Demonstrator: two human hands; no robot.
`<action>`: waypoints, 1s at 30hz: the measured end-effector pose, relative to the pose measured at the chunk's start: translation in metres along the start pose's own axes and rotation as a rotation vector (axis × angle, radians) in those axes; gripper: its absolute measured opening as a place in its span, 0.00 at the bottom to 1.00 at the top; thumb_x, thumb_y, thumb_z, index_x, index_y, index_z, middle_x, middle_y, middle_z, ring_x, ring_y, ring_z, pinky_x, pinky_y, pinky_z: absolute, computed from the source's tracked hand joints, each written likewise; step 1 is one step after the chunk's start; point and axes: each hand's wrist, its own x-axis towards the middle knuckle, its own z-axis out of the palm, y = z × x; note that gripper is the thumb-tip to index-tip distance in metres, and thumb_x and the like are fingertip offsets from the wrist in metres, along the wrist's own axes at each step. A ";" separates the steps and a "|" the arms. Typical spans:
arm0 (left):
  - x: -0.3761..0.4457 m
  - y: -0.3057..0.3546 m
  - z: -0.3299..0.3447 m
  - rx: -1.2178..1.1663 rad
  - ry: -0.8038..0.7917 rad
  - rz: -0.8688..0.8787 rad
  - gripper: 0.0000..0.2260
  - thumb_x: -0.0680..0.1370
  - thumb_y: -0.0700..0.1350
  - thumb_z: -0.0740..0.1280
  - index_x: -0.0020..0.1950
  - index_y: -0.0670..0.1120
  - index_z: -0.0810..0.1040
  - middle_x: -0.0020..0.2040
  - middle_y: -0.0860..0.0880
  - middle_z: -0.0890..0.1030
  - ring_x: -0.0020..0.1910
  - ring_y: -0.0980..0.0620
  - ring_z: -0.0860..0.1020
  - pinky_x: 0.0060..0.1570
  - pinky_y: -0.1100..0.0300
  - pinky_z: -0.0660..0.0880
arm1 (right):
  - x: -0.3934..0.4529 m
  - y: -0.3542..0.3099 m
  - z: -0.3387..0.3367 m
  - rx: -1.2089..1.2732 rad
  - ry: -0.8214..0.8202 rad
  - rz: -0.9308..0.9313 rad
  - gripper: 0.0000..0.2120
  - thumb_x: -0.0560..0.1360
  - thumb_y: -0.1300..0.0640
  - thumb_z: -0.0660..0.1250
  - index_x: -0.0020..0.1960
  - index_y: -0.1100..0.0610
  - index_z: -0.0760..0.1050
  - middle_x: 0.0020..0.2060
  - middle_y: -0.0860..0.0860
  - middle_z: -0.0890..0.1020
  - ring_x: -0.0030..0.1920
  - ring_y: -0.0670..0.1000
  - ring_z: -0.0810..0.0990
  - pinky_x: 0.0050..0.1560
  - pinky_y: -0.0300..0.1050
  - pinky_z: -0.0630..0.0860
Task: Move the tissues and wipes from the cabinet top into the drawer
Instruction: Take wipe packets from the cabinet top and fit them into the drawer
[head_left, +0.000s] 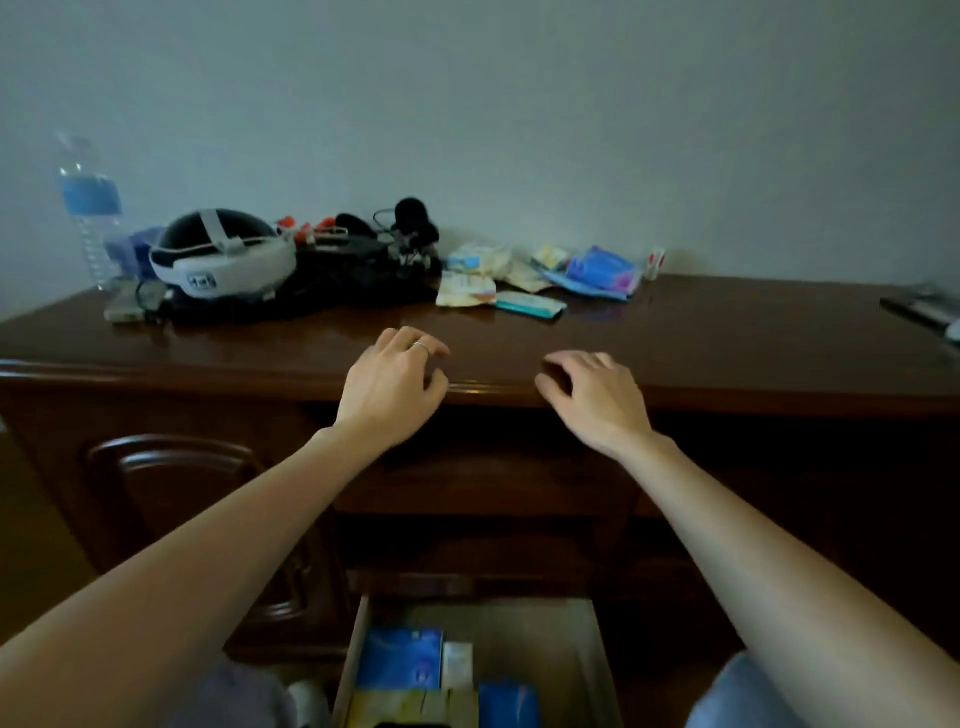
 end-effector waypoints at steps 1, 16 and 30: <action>0.012 -0.001 0.003 0.003 -0.021 0.000 0.12 0.79 0.47 0.65 0.61 0.49 0.81 0.61 0.52 0.79 0.60 0.49 0.74 0.48 0.54 0.77 | 0.004 0.002 0.001 -0.037 0.021 -0.020 0.26 0.82 0.34 0.54 0.70 0.48 0.76 0.67 0.46 0.79 0.68 0.52 0.74 0.66 0.52 0.72; 0.174 -0.035 0.120 0.076 -0.323 -0.136 0.31 0.79 0.55 0.64 0.80 0.52 0.59 0.78 0.45 0.63 0.78 0.44 0.60 0.75 0.44 0.61 | 0.165 0.022 0.027 -0.102 -0.075 0.007 0.28 0.80 0.40 0.63 0.77 0.45 0.63 0.76 0.49 0.67 0.75 0.54 0.66 0.64 0.53 0.73; 0.197 -0.040 0.139 0.342 -0.305 -0.073 0.12 0.84 0.44 0.56 0.57 0.47 0.79 0.51 0.44 0.83 0.47 0.43 0.82 0.41 0.52 0.74 | 0.212 0.030 0.057 -0.109 -0.174 0.062 0.19 0.82 0.39 0.55 0.69 0.45 0.69 0.66 0.53 0.72 0.66 0.57 0.69 0.61 0.56 0.72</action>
